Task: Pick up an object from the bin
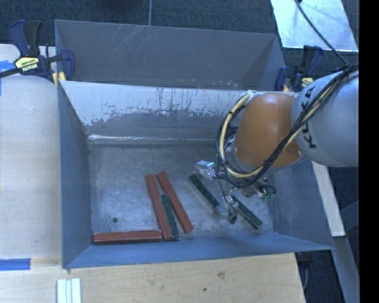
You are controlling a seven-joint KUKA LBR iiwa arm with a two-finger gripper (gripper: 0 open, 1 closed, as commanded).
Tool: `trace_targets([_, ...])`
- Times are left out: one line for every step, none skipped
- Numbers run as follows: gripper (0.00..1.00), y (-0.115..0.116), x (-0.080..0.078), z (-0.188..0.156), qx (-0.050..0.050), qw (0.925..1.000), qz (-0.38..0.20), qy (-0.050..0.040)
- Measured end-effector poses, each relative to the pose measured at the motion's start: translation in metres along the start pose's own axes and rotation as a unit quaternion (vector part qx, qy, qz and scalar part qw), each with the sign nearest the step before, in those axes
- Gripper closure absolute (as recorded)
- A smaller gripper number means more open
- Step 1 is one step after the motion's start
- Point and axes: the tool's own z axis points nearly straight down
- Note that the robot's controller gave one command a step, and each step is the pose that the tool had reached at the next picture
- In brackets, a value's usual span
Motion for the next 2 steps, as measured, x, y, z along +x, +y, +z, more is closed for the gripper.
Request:
trace_targets([0.00, 0.004, -0.002, -0.044, 0.001, 0.9998, 0.021, -0.0033])
trace_targets([0.00, 0.025, 0.000, 0.001, 0.000, 0.9997, 0.023, -0.0036])
